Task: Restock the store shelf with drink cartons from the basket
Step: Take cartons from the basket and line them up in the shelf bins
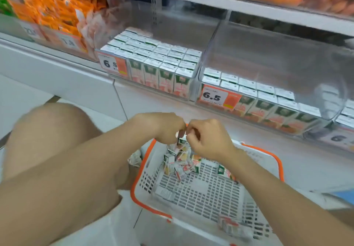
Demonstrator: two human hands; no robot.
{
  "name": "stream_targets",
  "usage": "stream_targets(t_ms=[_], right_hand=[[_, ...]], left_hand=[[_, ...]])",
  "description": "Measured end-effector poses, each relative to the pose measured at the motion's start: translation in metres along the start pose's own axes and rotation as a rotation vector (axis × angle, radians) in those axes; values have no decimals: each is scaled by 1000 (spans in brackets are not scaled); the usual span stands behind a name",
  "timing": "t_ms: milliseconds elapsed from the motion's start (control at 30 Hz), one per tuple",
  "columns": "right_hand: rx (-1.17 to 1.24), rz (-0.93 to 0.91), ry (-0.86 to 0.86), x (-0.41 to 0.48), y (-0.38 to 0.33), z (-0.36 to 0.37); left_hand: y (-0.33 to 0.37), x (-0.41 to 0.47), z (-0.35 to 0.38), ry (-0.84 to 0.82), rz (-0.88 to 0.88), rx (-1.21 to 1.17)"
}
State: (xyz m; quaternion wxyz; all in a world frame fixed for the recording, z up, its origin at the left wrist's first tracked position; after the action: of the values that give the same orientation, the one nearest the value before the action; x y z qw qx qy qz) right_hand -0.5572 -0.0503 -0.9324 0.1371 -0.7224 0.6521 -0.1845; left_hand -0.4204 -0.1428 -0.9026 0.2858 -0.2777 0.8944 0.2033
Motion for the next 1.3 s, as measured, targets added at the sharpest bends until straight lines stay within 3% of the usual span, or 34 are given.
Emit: stream_targets(t_ms=[167, 367, 533, 633, 800, 900, 1133, 1300], right_hand=[[52, 186, -502, -43, 47, 63], [99, 339, -683, -77, 91, 130], [83, 423, -687, -79, 114, 173], [84, 519, -599, -75, 127, 197], [329, 766, -510, -71, 156, 229], [412, 711, -568, -67, 160, 235], [159, 616, -833, -41, 177, 245], [-100, 573, -714, -54, 186, 236]], left_hand=[[16, 64, 91, -242, -3, 76], [15, 98, 178, -435, -43, 140], [9, 115, 234, -528, -33, 211], [-4, 131, 260, -492, -45, 110], [-9, 142, 279, -397, -45, 44], [-9, 147, 287, -385, -36, 123], [-8, 152, 289, -381, -85, 249], [-31, 158, 291, -324, -166, -218]])
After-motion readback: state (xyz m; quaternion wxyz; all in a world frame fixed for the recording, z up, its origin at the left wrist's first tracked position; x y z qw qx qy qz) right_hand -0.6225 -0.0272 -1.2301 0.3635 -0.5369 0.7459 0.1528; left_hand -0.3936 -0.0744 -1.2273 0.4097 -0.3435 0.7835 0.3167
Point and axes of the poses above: each hand's wrist, its own x-axis towards the middle knuckle, its own z-axis out of the palm, y = z × x, the point moved 2 cm from there along x, towards the middle knuckle, and after that the axes turned 6 degrees about -y, right-handed, at the moved point
